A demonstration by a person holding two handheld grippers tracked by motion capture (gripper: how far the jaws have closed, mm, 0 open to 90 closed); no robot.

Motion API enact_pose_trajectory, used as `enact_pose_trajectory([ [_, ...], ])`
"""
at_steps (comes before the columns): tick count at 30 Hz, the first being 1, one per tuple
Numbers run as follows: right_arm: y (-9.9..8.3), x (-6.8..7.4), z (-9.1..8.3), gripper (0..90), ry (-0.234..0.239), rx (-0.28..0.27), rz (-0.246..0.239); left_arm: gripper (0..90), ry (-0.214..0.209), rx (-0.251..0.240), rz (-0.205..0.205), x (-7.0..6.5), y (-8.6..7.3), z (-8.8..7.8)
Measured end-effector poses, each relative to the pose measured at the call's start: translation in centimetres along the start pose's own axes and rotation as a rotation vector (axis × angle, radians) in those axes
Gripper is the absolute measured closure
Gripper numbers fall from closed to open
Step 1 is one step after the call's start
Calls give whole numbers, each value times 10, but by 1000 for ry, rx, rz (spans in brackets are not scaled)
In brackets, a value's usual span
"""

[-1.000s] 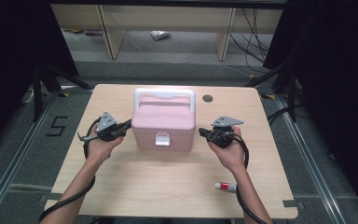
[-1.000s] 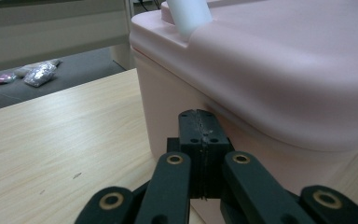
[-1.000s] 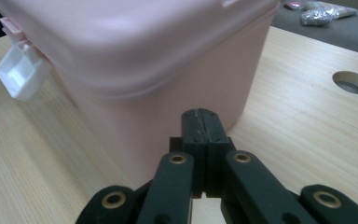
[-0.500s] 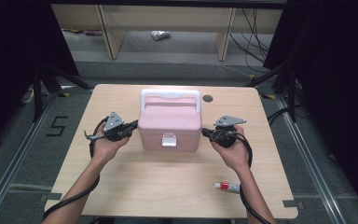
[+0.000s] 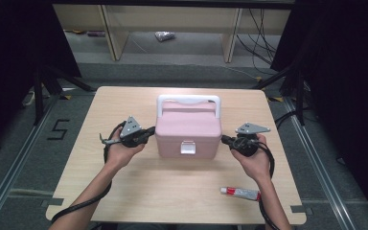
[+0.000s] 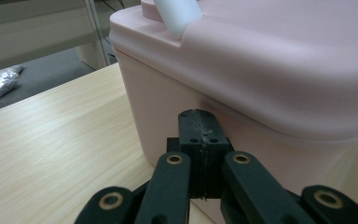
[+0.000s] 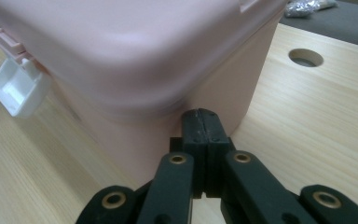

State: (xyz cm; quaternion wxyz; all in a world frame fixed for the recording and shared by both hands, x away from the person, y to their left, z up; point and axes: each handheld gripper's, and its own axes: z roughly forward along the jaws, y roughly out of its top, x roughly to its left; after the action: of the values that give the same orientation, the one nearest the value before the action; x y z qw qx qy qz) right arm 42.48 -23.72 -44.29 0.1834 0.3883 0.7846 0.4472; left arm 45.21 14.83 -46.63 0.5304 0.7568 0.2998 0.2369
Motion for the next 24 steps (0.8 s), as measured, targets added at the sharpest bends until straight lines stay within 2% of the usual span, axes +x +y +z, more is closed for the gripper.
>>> enact_pose_trajectory([
  [1,-1,-3,-3,900,-5,0,-16,897,-7,0,3,-3,1,3],
  [2,-4,-4,-7,900,-8,2,1,897,-12,6,5,-6,2,4],
  [8,-13,-16,-25,900,-58,-3,0,897,-47,11,20,-24,8,16],
  [11,-16,-18,-30,900,-61,3,7,897,-54,17,27,-29,10,18],
  [14,-22,-22,-41,900,-87,1,20,897,-73,20,38,-41,13,23],
  [15,-24,-23,-43,900,-105,-17,26,897,-77,21,43,-44,13,24],
  [16,-26,-22,-45,900,-97,-7,61,897,-83,14,42,-46,14,26],
  [18,-29,-25,-49,900,-116,-13,57,897,-89,20,43,-51,15,28],
  [19,-29,-28,-51,900,-120,-10,40,897,-97,13,43,-53,15,29],
  [21,-32,-28,-54,900,-130,-15,67,897,-101,19,50,-57,17,32],
  [22,-32,-31,-57,900,-141,-8,43,897,-102,25,55,-58,18,33],
  [24,-33,-33,-60,900,-149,-5,37,897,-102,27,59,-60,19,35],
])
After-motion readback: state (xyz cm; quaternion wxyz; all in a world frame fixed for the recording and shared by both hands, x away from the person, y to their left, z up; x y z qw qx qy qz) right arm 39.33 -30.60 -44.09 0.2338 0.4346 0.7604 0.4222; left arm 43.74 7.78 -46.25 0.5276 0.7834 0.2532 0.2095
